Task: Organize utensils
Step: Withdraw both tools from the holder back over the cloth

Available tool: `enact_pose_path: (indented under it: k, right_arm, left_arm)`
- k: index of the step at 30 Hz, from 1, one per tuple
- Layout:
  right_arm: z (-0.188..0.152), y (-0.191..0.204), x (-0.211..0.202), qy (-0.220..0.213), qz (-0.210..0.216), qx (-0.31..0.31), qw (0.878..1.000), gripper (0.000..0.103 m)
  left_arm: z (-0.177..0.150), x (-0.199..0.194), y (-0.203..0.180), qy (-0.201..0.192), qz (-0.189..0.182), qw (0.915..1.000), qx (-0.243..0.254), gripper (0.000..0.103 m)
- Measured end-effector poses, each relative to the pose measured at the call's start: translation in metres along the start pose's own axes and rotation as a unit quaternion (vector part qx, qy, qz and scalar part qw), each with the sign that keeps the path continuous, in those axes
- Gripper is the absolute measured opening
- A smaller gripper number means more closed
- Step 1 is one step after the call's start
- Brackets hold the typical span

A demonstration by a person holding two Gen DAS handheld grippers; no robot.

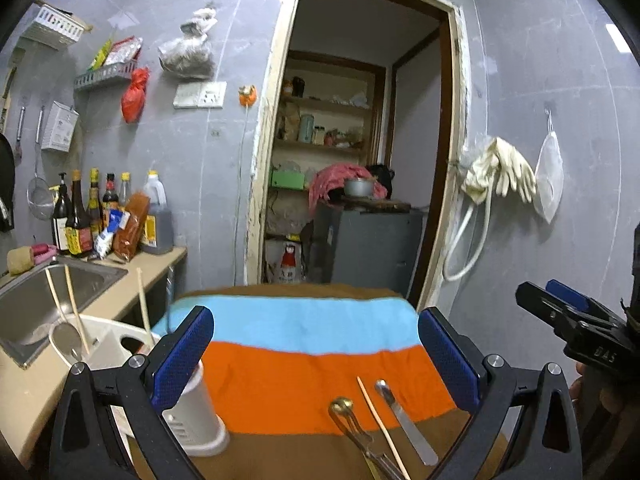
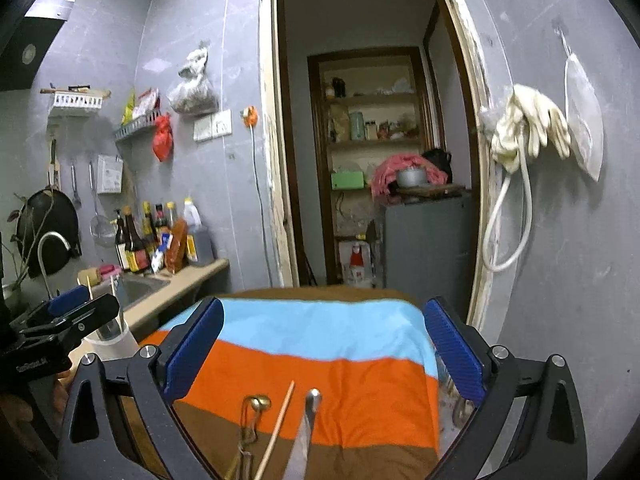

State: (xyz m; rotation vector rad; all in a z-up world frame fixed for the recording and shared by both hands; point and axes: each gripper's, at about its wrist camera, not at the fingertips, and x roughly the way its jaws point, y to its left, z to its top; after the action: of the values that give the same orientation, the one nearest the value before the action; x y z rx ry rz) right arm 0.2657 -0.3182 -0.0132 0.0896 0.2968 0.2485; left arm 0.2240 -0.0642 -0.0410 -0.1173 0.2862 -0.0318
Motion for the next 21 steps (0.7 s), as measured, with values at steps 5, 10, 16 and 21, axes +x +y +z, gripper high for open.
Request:
enact_pose_path:
  k: [5, 10, 16, 21]
  right_arm:
    - [-0.025, -0.022, 0.018, 0.035, 0.005, 0.025, 0.999, 0.099]
    - [-0.051, -0.043, 0.041, 0.083, 0.005, 0.048, 0.995, 0.099]
    - [-0.076, -0.055, 0.067, 0.121, 0.02, 0.067, 0.99, 0.096]
    - [-0.097, -0.055, 0.092, 0.157, 0.036, 0.069, 0.984, 0.071]
  left_arm:
    - [-0.019, 0.012, -0.007, 0.033, -0.015, 0.9993, 0.002, 0.103]
    - [-0.043, 0.037, -0.01, 0.086, -0.014, 0.9962, -0.001, 0.103]
    - [-0.063, 0.064, -0.009, 0.135, -0.02, 0.9905, -0.018, 0.101]
    - [-0.083, 0.09, -0.001, 0.188, -0.047, 0.9793, -0.057, 0.08]
